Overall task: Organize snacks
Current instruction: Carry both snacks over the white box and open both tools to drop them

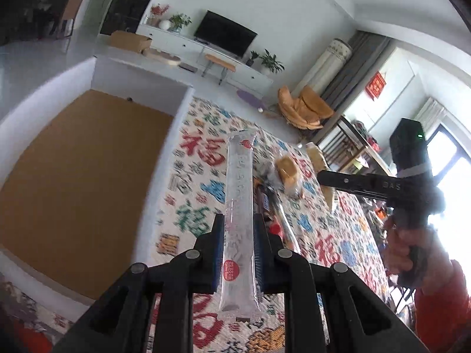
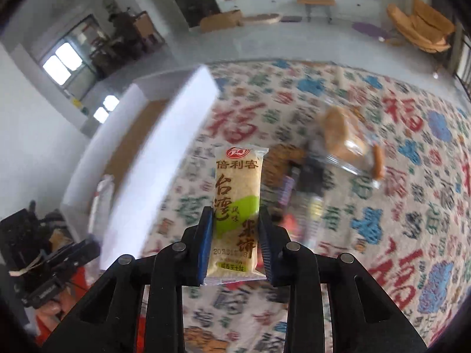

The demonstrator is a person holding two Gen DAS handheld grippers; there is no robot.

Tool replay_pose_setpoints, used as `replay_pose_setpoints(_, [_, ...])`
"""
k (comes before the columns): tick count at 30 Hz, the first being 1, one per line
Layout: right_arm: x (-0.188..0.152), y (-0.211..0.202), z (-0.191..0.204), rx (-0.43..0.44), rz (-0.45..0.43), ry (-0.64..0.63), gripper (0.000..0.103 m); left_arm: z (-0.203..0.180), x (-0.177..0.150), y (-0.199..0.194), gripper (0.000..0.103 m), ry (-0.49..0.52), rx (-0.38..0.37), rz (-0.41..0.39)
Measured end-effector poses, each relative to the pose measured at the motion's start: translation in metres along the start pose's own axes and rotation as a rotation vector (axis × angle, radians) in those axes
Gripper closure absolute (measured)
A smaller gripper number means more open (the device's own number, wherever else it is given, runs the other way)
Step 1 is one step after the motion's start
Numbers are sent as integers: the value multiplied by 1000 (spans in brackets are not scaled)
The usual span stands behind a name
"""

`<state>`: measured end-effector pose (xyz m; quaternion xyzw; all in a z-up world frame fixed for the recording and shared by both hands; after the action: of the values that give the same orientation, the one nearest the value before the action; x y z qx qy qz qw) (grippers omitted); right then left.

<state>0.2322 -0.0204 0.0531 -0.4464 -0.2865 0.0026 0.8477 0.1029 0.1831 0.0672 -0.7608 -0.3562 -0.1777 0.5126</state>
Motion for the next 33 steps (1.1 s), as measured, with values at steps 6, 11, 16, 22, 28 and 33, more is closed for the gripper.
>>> replay_pose_setpoints(6, [33,47,149,221,-24,-181,72,91,33,-22,85,-68,263,-25])
replay_pose_setpoints(11, [33,113,189,280,7,-189,32,142,21,-11,43,-102,437,27])
replay_pose_setpoints(16, [4,120,154,226,9,-171,31,119,-1,-12,20,-19,437,-36])
replay_pose_setpoints(22, [-70,114,60,333,201,-111,31,46,-16,-6,18,112,270,-42])
replay_pose_setpoints(28, [-110,95,-66,61,181,14,32,-40,-37,17,12,272,126,34])
replay_pose_setpoints(33, [-79,26,-141,-104,-156,215,31,-83,-75,58,12,309,86,138])
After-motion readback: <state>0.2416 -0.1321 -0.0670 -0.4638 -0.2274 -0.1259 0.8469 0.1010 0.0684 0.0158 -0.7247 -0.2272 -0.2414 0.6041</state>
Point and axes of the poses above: each gripper's, at about its wrist camera, not at the fingertips, and y roughly the way its jaws point, z to its left, x to its top, the point moved 4 cm from there along y, roughly the way its jaws point, and after that the axes turned 8 degrees about x, right-handed, at the moved point
